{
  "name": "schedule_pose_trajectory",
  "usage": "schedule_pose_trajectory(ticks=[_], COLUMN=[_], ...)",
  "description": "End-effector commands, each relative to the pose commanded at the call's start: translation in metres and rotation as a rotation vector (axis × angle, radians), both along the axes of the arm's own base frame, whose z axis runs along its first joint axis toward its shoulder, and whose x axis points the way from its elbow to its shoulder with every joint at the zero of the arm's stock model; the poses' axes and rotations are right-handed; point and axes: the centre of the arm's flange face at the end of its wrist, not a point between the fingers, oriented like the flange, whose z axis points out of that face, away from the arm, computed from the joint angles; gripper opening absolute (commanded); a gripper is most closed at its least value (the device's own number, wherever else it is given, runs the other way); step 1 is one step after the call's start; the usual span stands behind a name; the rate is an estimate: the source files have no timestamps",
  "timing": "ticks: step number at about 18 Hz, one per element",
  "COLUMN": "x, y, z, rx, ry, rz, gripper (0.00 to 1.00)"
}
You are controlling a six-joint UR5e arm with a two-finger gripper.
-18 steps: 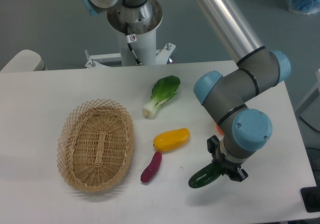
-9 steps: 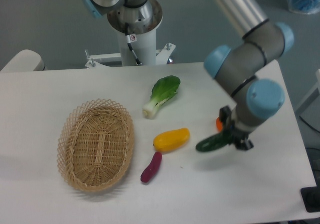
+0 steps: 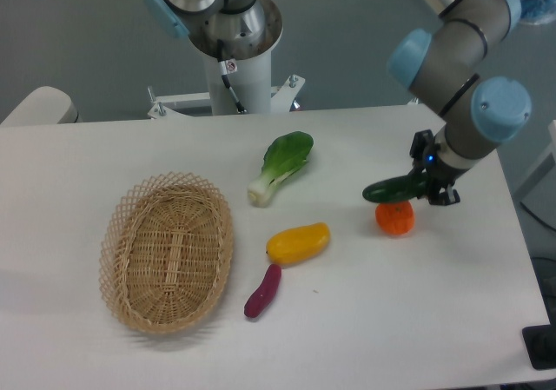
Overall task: Place the cucumber on the table
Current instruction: 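Lift the cucumber and carry it past the orange toward the bok choy, then lower the cucumber onto the table beside the orange, then open the gripper to release the cucumber and raise away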
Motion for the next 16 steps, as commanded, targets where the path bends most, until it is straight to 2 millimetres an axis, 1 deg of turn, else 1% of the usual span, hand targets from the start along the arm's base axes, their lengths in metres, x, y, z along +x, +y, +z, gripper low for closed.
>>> schedule_pose_trajectory(ticks=[1,2,4,7,8,9,10,12,14,16], x=[0.002,0.008,0.019,0.034,0.038,0.041,0.044,0.05,0.053,0.053], y=[-0.009,-0.014,-0.02,-0.02,-0.021,-0.023,-0.024,-0.025,-0.025,-0.026], z=[-0.005,-0.01,-0.031,-0.055,-0.06,-0.064,-0.069,-0.075,-0.075,-0.076], rx=[0.007,0.012,0.018,0.021,0.023,0.023,0.021,0.016,0.016,0.016], ry=[0.009,0.021,0.035,0.049,0.054,0.05,0.041,0.024,0.023,0.021], rz=[-0.003,-0.01,-0.007,-0.013,-0.016,-0.02,-0.02,-0.02,-0.022,-0.019], gripper=[0.11,0.11,0.12,0.13,0.13,0.16,0.16,0.21,0.27,0.41])
